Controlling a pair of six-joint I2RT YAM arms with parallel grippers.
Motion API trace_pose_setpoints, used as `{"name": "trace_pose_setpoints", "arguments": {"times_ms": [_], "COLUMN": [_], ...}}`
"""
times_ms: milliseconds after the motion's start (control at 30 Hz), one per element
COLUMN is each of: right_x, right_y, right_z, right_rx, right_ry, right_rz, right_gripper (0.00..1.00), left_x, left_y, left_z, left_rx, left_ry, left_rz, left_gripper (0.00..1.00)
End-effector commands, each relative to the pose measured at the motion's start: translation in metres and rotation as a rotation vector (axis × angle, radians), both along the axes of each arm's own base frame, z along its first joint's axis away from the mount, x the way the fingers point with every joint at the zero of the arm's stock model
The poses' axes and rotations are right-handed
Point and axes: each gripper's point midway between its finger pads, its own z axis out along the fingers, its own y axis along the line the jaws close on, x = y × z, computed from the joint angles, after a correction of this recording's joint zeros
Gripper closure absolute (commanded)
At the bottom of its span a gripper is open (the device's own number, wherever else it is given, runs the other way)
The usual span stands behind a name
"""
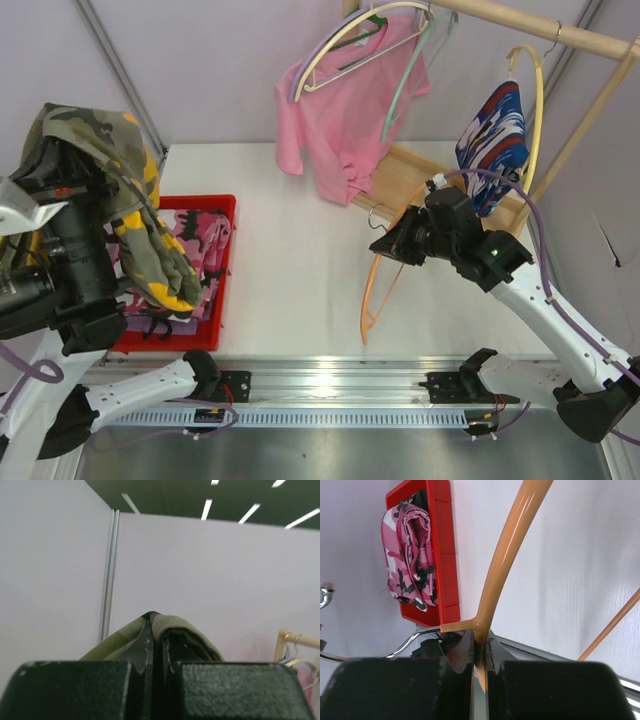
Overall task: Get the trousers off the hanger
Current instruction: Place the trousers into the basket
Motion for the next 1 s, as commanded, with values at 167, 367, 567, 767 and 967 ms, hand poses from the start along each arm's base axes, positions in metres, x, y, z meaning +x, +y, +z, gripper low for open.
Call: {"name": "trace_pose_setpoints", "arguments": {"times_ms": [167, 367, 567, 767, 967], "right_x": [0.005, 0.010, 0.016, 0.019, 0.003], "right_y": [0.000, -0.001, -0.002, 0.008, 0.044], "right_z": [0.013, 0.010, 0.010, 0.021, 0.056], "right_rx": [-0.019, -0.044, -0.064, -0.049, -0.005], "right_ry": [-0.088, -0.097, -0.104, -0.145, -0.325], "right_rz": [0.029, 0.046, 0.056, 0.099, 0.264], "right_gripper": [1.00, 1.00, 1.00, 1.00, 1.00], "left_x": [0.024, 0.018, 0.019, 0.017, 0.016], "left_y": [0.011, 0.031, 0.043, 0.061, 0.072], "left_z": [-0.049, -0.073, -0.089, -0.091, -0.095], "left_rx": [0.172, 0.164, 0.178, 0.173, 0.182], "left_ry": [0.257, 0.312, 0.359, 0.395, 0.441], "left_rz": [0.253, 0.336, 0.439, 0.567, 0.644], "left_gripper": [1.00, 1.00, 1.00, 1.00, 1.00]}}
